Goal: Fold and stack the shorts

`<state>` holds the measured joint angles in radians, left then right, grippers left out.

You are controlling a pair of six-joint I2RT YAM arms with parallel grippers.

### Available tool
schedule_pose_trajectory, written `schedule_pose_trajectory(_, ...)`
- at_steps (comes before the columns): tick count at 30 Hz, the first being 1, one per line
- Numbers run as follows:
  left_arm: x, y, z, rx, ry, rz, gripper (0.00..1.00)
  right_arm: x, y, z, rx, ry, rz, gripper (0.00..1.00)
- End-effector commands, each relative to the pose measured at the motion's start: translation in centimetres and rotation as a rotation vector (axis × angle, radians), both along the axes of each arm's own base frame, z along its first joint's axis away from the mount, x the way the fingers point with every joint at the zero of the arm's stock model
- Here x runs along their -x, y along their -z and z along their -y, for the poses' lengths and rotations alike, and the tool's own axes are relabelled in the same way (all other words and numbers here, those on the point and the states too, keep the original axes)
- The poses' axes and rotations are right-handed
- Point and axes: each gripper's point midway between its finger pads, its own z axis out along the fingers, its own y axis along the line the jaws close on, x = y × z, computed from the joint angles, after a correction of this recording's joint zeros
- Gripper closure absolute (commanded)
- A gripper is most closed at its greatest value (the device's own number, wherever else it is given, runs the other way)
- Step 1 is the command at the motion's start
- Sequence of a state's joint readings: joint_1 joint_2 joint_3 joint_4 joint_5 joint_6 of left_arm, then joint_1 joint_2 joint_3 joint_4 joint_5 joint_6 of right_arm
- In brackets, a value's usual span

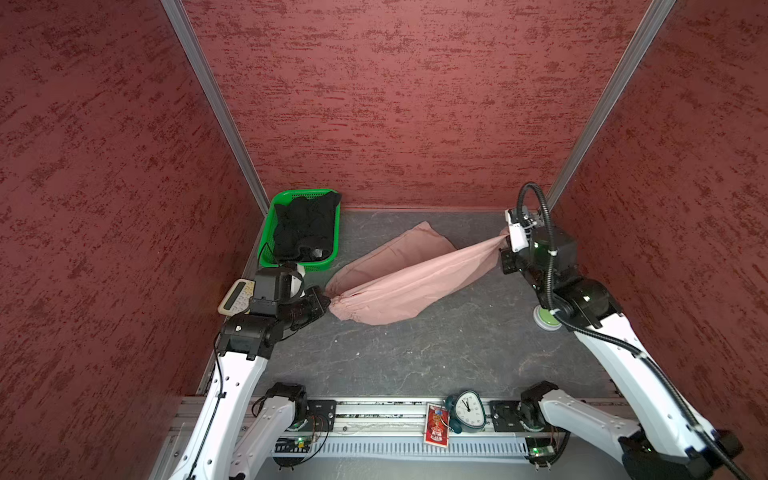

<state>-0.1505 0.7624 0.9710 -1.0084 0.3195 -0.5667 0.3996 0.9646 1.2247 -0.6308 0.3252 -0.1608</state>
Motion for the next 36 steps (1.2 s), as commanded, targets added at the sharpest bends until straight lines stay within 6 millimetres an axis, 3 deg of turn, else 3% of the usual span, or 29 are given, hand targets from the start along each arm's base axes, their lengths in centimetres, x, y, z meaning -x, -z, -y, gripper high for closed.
schedule_pose_trajectory(1, 1.4, 0.0, -0.5, -0.060, -0.007, -0.019, 1.00, 2.5, -0.9, 1.4, -0.043, 0.030, 0.002, 1.00)
schedule_pose_trajectory(7, 2.8, -1.1, -0.3, -0.077, 0.005, 0.011, 1.00, 5.9, -2.0, 2.3, -0.112, 0.027, 0.028, 1.00)
schedule_pose_trajectory(12, 3.0, -1.2, -0.4, -0.096, 0.018, 0.008, 1.00, 6.0, -3.7, 3.1, -0.070, 0.052, 0.049, 1.00)
schedule_pose_trajectory(22, 1.8, 2.0, -0.9, -0.127, -0.009, -0.074, 1.00, -1.5, 1.1, 0.4, 0.160, 0.022, -0.129, 1.00)
schedule_pose_trajectory(27, 0.2, 4.2, -1.4, -0.090, -0.030, -0.124, 1.00, -5.4, 4.7, -1.7, 0.209, -0.048, -0.262, 1.00)
schedule_pose_trajectory(36, -2.9, 7.2, -3.6, -0.048, -0.110, -0.182, 1.00, -12.1, 10.3, -3.7, 0.252, -0.106, -0.365, 1.00)
